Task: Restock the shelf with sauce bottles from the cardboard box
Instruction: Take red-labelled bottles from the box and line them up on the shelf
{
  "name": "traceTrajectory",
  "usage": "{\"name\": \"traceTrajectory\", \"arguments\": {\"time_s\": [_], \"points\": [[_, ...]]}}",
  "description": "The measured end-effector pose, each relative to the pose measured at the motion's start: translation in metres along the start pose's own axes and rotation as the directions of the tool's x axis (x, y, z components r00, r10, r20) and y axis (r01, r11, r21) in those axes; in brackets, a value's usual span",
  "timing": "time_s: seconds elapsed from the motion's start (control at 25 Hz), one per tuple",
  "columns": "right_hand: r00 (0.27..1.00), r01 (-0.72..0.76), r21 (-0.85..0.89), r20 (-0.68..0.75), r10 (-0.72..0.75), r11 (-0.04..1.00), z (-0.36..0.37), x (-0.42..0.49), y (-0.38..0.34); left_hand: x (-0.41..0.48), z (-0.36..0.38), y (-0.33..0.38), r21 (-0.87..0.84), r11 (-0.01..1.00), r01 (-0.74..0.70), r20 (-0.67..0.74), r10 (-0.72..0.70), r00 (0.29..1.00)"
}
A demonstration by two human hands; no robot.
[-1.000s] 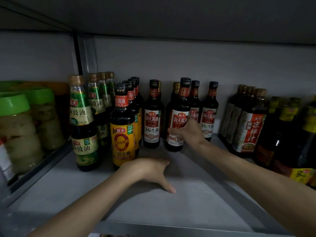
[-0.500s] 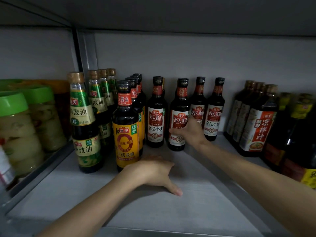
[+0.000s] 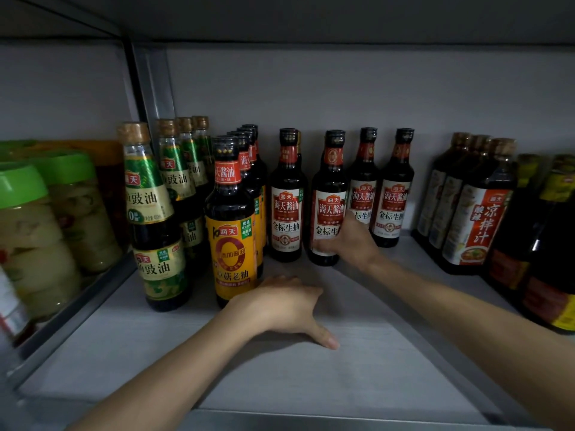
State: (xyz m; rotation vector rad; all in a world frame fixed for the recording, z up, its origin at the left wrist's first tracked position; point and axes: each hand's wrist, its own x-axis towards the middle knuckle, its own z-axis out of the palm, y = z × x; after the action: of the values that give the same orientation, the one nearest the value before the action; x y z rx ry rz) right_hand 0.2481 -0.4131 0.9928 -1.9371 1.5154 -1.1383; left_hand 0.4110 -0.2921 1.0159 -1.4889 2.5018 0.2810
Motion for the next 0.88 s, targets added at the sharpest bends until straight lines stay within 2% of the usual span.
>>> {"name": "traceTrajectory", "arguments": {"time_s": [0.88], "points": [[1.000, -0.002, -0.037, 0.002, 0.002, 0.999, 0.010, 0.019, 0.011, 0.000, -0.001, -0.001, 0.014, 1.000, 0.001, -0.001, -0.001, 1.000]]}}
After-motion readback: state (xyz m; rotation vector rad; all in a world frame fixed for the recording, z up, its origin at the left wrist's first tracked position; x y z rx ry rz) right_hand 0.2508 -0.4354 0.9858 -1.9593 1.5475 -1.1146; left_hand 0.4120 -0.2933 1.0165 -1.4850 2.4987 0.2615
